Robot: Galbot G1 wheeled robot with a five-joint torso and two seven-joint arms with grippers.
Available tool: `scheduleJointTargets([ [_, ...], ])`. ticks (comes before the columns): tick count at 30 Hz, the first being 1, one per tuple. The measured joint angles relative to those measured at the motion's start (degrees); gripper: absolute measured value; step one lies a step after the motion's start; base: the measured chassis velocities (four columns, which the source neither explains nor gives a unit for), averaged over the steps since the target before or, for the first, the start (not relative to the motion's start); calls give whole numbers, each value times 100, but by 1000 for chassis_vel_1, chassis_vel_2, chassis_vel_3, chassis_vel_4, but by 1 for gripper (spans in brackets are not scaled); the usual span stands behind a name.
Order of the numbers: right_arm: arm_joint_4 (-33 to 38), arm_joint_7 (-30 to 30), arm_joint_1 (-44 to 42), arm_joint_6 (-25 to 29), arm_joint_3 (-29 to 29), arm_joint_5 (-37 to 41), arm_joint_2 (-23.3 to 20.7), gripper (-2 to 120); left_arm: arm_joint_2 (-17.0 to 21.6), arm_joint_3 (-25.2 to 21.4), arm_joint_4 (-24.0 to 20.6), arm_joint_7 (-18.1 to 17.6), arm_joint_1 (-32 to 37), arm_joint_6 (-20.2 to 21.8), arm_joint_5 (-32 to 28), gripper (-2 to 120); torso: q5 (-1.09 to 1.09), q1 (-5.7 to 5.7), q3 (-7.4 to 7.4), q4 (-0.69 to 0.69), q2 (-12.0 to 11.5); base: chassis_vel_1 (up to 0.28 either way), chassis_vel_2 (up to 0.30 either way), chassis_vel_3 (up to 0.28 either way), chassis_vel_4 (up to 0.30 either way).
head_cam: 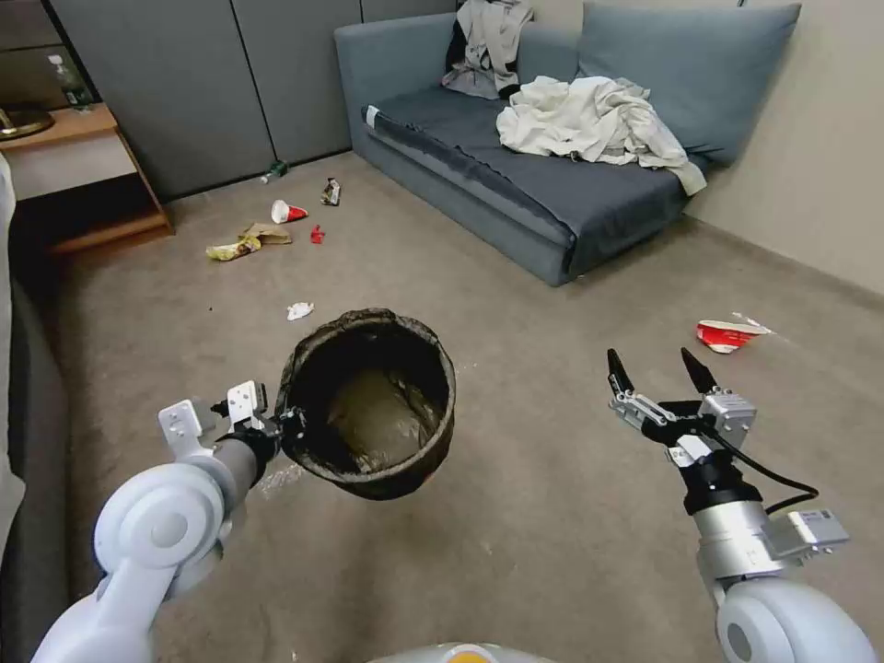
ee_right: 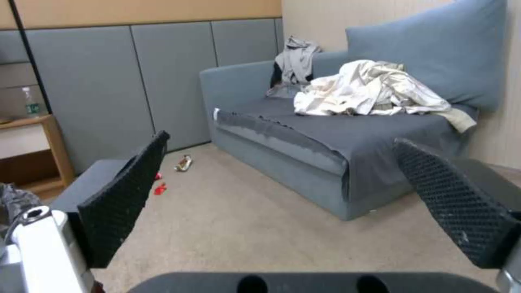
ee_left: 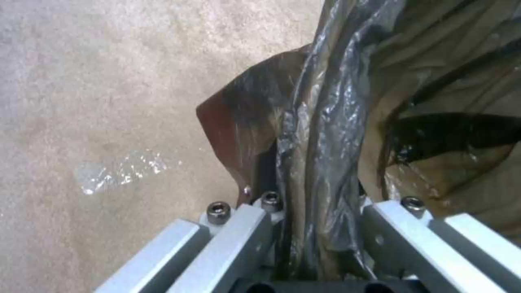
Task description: Pick up the trash can from the floor.
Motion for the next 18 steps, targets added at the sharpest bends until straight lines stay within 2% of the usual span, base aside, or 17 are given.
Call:
scheduleJointTargets([
  [18, 52, 0, -34, 1, 15, 17, -43, 100, -160, -56, -52, -33, 95, -2, 50, 1, 0, 0, 0, 0, 0, 0, 0, 0, 0],
])
